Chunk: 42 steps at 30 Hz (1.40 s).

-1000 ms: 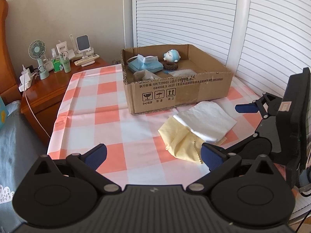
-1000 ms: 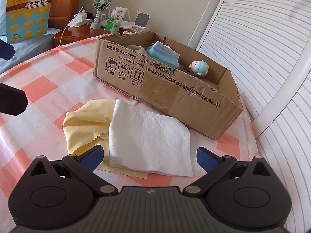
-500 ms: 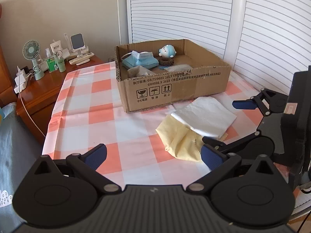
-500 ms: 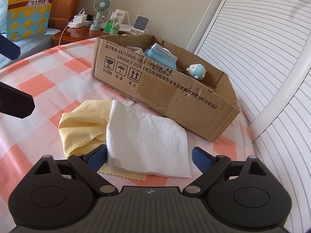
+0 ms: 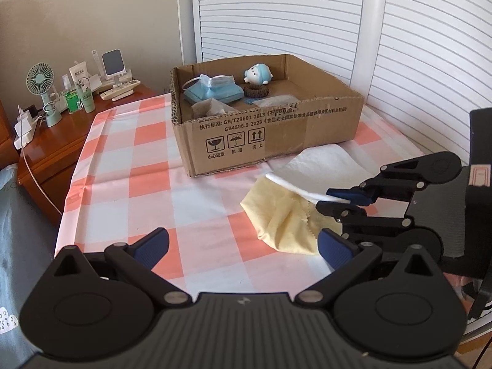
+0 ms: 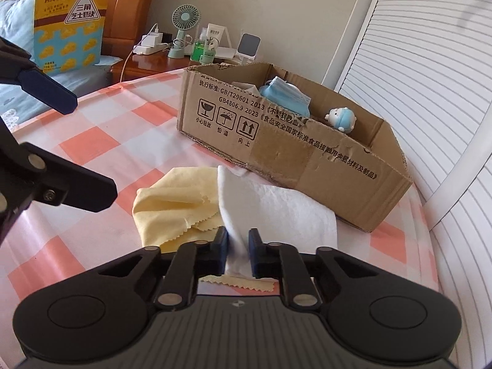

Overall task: Organize soft objects
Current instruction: 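Grasp the white paper towel with the right tool while the left tool grasps the yellow cloth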

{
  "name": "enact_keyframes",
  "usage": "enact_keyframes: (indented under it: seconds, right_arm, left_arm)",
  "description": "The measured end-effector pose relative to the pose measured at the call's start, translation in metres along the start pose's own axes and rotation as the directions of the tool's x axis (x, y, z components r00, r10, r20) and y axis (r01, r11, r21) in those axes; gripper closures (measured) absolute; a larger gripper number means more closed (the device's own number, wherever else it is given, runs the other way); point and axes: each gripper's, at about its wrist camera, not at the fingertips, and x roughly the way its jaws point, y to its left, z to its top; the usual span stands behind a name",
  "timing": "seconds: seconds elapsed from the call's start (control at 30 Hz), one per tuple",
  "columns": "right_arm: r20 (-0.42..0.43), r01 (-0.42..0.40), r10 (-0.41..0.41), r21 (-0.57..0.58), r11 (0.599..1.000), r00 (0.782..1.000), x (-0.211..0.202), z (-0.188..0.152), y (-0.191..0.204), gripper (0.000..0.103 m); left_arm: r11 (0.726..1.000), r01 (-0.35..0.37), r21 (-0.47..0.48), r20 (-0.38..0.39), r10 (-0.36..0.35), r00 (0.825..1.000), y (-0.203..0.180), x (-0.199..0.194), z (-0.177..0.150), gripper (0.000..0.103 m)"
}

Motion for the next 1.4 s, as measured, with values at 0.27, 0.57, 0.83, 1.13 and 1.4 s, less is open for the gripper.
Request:
enact_keyframes:
  seconds: [0.27, 0.57, 0.83, 1.13, 1.4]
  right_arm:
    - [0.011, -0.042, 0.041, 0.098, 0.994, 0.999, -0.005, 0.001, -0.017, 0.097]
    - [0.036, -0.033, 0.026, 0.208, 0.978, 0.999, -0.017, 0.001, -0.049, 0.097]
    - [0.029, -0.018, 0.010, 0.284, 0.959, 1.000, -0.017, -0.009, -0.074, 0.097]
    - [0.020, -0.014, 0.008, 0.320, 0.947, 1.000, -0.013, -0.015, -0.086, 0.096]
    - [0.018, -0.035, 0.031, 0.333, 0.942, 0.999, -0.011, -0.015, -0.087, 0.096]
  left_arm:
    - [0.997, 0.026, 0.078, -0.021, -0.025, 0.999, -0.009, 0.020, 0.001, 0.001]
    - [0.980, 0.123, 0.159, -0.074, -0.112, 0.991, -0.029, 0.053, 0.006, 0.001]
    - [0.974, 0.175, 0.146, -0.116, -0.158, 0.981, -0.043, 0.077, 0.011, 0.000]
    - [0.981, 0.156, 0.114, -0.056, -0.150, 0.987, -0.052, 0.087, 0.022, 0.024]
    - [0.992, 0.122, 0.042, -0.020, -0.122, 0.992, -0.036, 0.087, 0.027, 0.078]
